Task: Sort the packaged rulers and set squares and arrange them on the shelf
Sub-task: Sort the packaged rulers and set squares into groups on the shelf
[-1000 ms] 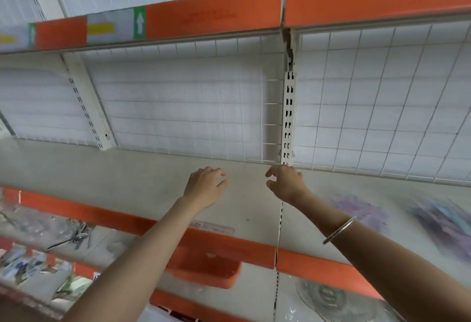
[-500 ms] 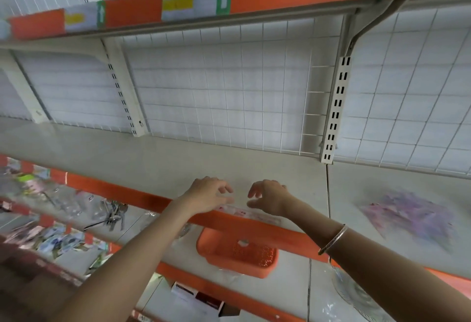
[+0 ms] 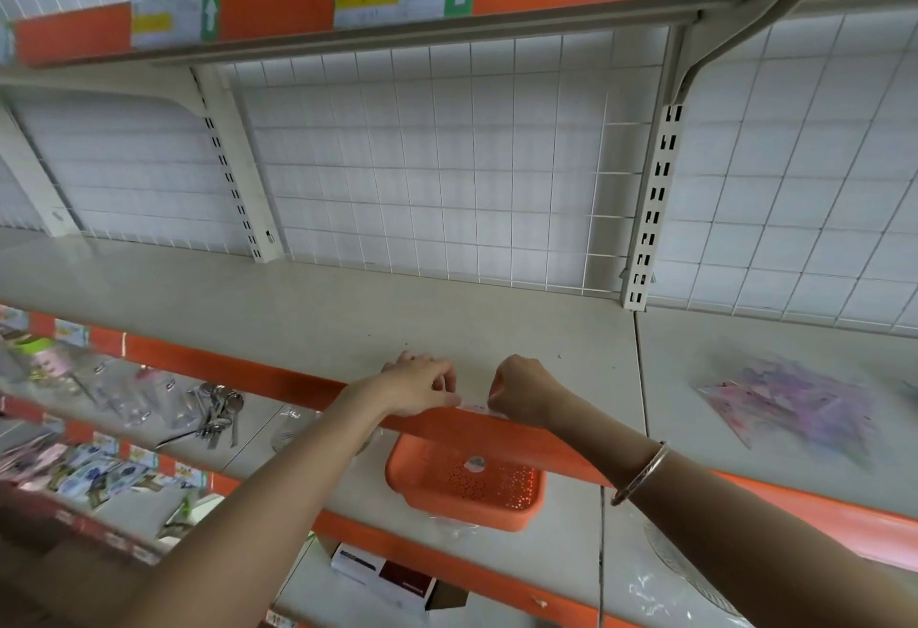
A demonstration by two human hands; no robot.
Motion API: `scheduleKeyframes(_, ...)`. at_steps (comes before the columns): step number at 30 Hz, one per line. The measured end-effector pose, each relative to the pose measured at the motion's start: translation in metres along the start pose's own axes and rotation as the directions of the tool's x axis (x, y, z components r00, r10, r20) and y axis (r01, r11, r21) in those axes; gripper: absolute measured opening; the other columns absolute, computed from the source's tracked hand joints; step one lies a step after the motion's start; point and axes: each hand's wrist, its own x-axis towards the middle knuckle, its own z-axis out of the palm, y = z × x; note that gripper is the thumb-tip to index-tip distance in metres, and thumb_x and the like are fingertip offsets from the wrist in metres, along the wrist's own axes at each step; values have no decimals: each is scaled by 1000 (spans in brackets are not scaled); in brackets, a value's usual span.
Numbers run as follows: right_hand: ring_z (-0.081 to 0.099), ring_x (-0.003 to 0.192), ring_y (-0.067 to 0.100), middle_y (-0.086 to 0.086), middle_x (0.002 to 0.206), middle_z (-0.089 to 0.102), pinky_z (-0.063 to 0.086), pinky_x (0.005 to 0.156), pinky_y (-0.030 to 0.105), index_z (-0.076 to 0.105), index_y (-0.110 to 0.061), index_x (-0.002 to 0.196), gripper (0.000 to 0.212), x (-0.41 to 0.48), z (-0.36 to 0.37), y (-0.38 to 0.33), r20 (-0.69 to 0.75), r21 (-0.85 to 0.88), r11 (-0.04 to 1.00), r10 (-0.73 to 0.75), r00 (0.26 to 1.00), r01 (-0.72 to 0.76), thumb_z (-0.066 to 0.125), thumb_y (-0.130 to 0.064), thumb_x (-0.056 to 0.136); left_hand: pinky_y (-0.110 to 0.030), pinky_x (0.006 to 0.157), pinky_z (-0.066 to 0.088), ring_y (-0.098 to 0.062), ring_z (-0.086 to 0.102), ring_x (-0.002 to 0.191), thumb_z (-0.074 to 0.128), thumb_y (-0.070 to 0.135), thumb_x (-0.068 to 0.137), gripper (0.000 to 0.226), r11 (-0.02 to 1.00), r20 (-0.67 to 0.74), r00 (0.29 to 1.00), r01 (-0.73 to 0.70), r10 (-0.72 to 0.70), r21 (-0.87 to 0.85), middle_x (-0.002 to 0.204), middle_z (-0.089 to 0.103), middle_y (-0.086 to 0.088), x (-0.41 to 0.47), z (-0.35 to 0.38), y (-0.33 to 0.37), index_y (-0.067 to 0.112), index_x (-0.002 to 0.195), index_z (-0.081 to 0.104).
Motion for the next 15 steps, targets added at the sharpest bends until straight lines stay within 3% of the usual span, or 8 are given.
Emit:
scheduleKeyframes(6, 65, 98, 29, 19, 104, 69, 53, 88, 44, 69, 7, 99, 26, -3, -9, 1, 47, 37, 999, 25, 999, -27, 62, -10, 80, -38, 96, 33, -21, 35, 118, 51, 50, 92, 27, 999, 57, 998, 34, -34, 3, 121, 50, -1, 5, -1, 1, 27, 105, 49)
scheduleKeyframes(9, 64, 101, 27, 16, 107, 69, 51, 92, 39, 71, 4, 100, 25, -7, -15, 1, 83, 80, 997, 5, 997, -11, 65, -13, 83, -35, 89, 41, -21, 46, 106, 54, 53, 90, 26, 995, 79, 995, 69, -62, -79, 111, 51, -1, 9, -3, -1, 30, 99, 46)
scheduleKeyframes(12, 62, 92, 20, 14, 107, 70, 49, 88, 32, 71, 0, 101, 20, -9, -17, 3, 120, 116, 993, -24, 992, 10, 63, -9, 86, -29, 81, 41, -16, 53, 95, 57, 41, 92, 17, 977, 89, 996, 6, 13, -212, 95, 56, 9, 9, -3, 3, 28, 101, 52)
scheduleKeyframes(15, 59, 91, 19, 14, 108, 69, 47, 86, 30, 71, 0, 103, 20, -7, -19, 6, 60, 141, 990, -27, 998, 18, 61, -8, 87, -29, 77, 40, -15, 52, 88, 56, 35, 94, 10, 964, -3, 999, -52, 53, -262, 86, 54, 11, 10, -2, 7, 26, 96, 58)
